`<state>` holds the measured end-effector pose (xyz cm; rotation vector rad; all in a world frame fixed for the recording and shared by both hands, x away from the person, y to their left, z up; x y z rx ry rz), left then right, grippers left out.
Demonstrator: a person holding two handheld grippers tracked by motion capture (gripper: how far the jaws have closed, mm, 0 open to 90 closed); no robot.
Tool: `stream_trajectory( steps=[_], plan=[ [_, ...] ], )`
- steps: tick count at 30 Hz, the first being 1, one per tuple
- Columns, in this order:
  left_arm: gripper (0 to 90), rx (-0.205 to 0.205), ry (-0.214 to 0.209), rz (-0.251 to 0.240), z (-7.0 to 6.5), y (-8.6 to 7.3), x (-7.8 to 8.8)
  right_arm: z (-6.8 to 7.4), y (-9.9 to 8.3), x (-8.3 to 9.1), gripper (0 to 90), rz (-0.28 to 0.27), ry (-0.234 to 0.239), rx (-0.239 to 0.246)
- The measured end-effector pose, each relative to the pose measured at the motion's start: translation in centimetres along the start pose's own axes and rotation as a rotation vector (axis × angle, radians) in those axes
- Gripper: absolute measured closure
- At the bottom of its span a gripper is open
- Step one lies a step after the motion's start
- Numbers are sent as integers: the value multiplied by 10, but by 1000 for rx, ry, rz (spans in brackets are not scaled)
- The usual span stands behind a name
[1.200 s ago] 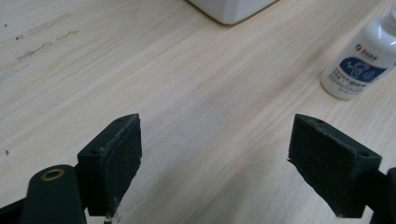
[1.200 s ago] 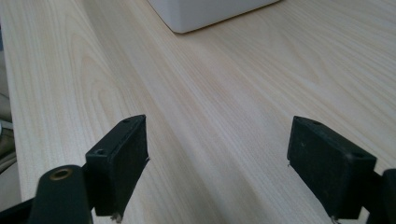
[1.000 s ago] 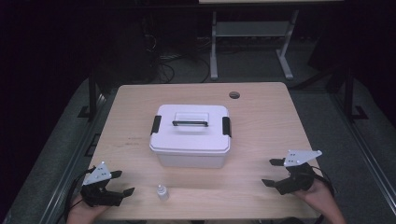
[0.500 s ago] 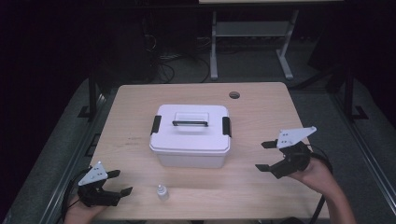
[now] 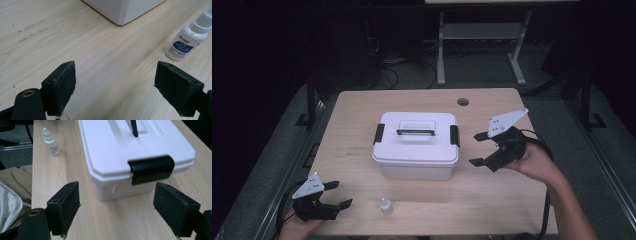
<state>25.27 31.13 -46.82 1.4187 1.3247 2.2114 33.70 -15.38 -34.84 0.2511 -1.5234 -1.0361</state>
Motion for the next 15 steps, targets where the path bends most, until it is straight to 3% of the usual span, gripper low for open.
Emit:
stream_trajectory(
  steps=[4, 15],
  plan=[
    [173, -3, -1, 3, 0, 0, 0, 0, 20, -8, 201, 27, 28, 23],
    [173, -6, -1, 5, 0, 1, -1, -1, 50, -24, 177, 59, 38, 62]
  ],
)
Point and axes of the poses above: each handheld gripper's, and its own axes: x roughly backward along the jaws, y roughly out of its top, z roughly to its left, the point moved 5 cm from there along -x, roughly forward along the jaws, and after that the axes turned 13 degrees about -x, right-handed, at the moved point
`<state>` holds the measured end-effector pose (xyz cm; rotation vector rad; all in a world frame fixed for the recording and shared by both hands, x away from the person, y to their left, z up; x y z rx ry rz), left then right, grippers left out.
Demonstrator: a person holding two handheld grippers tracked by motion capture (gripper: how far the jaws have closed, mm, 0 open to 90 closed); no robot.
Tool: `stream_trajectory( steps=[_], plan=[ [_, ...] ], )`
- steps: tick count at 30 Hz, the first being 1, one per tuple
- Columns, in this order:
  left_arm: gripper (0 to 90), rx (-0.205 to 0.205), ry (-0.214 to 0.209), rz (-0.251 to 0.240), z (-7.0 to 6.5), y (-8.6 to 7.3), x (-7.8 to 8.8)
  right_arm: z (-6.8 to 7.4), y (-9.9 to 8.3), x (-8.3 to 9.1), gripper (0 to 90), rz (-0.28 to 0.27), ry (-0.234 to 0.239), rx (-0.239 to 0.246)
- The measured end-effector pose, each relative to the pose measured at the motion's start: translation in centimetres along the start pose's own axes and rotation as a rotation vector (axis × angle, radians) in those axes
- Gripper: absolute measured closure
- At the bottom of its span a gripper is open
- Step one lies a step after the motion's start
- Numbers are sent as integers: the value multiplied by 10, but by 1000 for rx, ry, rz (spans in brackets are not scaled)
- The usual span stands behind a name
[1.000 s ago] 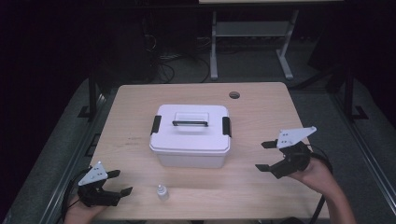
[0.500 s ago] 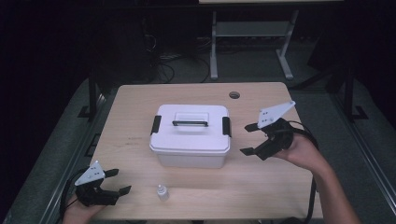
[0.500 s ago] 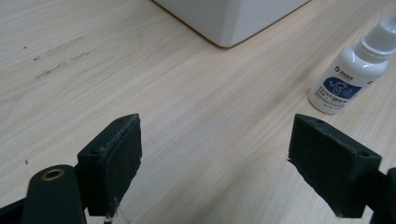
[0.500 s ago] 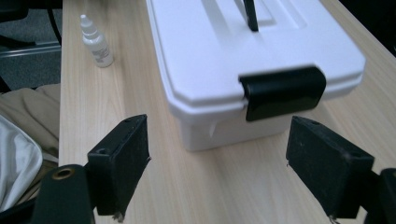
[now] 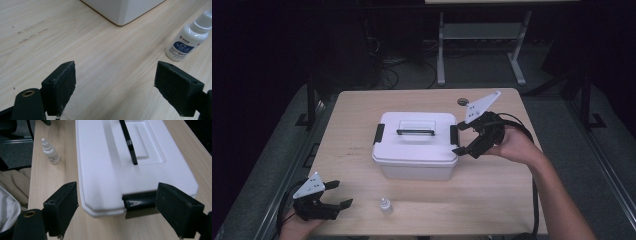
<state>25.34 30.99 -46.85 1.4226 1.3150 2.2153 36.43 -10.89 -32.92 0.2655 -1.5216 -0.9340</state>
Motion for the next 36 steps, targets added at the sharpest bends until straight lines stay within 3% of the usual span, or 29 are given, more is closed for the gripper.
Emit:
stream_trajectory(
  steps=[12, 13, 21, 36],
  plan=[
    [173, -3, 0, -4, 0, 1, 0, 1, 34, -16, 184, 13, 22, 51],
    [173, -3, 0, -5, 0, 1, 0, 2, 39, -20, 202, 17, 26, 74],
    [173, -5, -5, -13, 0, 3, 0, 3, 53, -36, 221, 54, 34, 88],
    [173, 2, -2, -20, 2, 1, 2, 0, 73, -63, 379, 95, 65, 102]
  ],
)
Point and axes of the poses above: each handheld gripper's, and its own axes: x roughly backward along the jaws, y roughly out of its top, z roughly to its left, the point moved 5 cm from there along -x, roughly forward along the jaws, and after that the axes turned 13 degrees about -x, right-handed, at the moved point
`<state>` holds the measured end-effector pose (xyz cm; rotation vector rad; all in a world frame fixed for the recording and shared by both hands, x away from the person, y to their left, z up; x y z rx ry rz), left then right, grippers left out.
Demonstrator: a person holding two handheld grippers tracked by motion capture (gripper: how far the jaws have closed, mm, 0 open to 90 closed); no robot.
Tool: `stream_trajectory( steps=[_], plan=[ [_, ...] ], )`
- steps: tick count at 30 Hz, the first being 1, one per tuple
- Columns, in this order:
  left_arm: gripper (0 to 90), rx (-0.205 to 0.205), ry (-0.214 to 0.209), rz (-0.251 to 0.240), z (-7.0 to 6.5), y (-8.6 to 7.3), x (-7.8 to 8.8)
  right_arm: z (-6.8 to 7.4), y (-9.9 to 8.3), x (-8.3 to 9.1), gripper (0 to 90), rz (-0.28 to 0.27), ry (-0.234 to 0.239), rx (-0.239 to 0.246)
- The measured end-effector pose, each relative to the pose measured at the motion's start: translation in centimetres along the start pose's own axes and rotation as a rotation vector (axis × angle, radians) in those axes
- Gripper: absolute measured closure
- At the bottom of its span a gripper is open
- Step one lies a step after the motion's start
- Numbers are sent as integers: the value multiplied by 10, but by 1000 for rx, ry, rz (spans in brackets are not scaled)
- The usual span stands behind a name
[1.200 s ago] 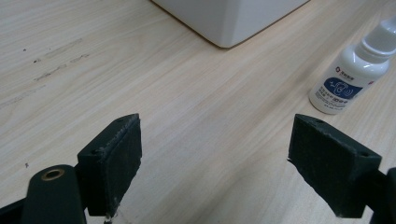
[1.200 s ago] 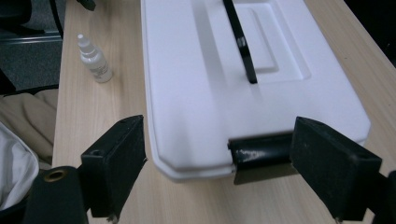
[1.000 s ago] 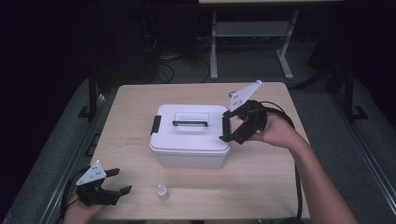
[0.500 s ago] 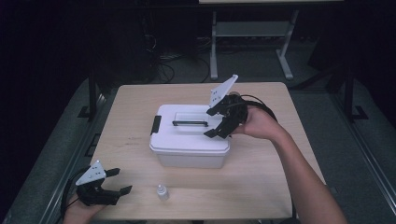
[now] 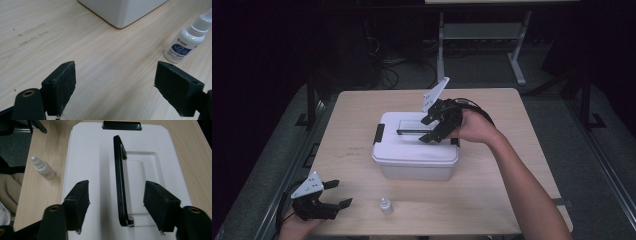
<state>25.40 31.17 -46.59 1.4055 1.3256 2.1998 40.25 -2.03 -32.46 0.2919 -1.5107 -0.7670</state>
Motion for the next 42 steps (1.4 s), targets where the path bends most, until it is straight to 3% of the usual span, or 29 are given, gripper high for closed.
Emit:
stream_trajectory(
  steps=[8, 11, 17, 29, 42],
  plan=[
    [173, 1, -5, 1, -1, 0, -2, -6, 8, -9, 535, 35, 12, 6],
    [173, -1, -5, 1, -1, 1, -2, -8, 12, -12, 612, 25, 37, 13],
    [173, 3, -10, 4, 0, -2, -2, -17, 12, -19, 737, 26, 42, 8],
    [173, 4, -14, 5, 0, -2, -3, -22, 19, -27, 825, 29, 72, -2],
    [173, 7, -12, 2, 0, -2, -2, -23, 19, -24, 837, 26, 68, 10]
  ],
)
Point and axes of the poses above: each handheld gripper's, and its own axes: x roughly backward along the jaws, y roughly out of its top, z roughly to its left, the point moved 5 cm from there along -x, roughly forward along the jaws, and after that the axes turned 13 degrees about -x, right-handed, at the moved point
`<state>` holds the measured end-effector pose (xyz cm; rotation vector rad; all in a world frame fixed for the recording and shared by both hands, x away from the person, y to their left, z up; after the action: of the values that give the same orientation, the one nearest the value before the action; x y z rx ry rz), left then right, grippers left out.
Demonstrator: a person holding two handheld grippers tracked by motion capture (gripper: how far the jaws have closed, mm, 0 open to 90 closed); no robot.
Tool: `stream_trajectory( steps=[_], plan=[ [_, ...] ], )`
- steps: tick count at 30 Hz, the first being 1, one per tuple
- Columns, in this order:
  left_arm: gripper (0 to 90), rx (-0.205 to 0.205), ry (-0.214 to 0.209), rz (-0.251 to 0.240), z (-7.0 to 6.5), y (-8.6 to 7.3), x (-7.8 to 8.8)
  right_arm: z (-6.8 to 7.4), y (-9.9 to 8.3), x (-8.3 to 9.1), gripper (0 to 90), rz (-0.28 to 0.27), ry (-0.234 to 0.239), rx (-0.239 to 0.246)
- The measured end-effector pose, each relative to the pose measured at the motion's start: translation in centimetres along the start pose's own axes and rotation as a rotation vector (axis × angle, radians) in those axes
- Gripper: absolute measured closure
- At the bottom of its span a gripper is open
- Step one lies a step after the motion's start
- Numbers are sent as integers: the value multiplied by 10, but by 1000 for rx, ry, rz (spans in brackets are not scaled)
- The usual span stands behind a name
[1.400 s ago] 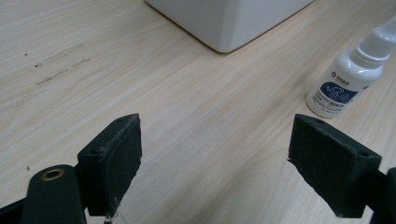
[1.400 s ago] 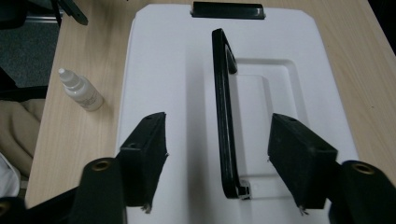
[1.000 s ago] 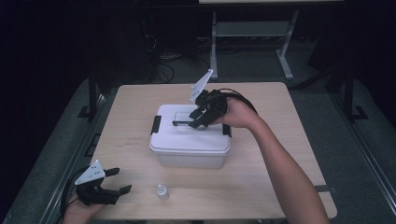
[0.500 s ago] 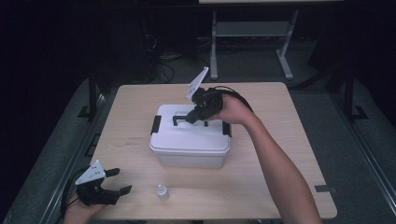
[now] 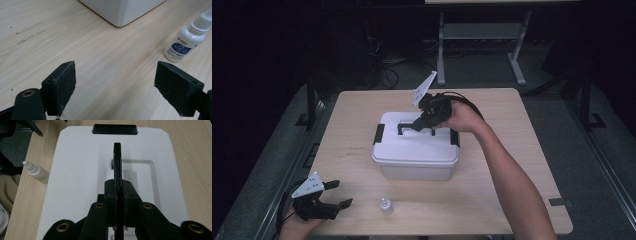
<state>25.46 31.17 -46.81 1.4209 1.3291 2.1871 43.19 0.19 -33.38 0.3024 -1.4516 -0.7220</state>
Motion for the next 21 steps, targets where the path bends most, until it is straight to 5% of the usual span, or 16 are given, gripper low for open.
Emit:
stream_trajectory(
  steps=[21],
  plan=[
    [173, -4, 2, -3, 0, 1, 0, 4, 2, 24, 840, -77, -5, 13]
  ],
)
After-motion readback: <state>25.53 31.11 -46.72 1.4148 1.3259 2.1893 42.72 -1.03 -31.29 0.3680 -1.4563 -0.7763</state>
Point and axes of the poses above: each handheld gripper's, and its own axes: x roughly backward along the jaws, y roughly out of its top, z roughly to its left, the point moved 5 cm from there along -x, roughly forward along the jaws, and after that the axes turned 13 degrees about -x, right-handed, at the moved point
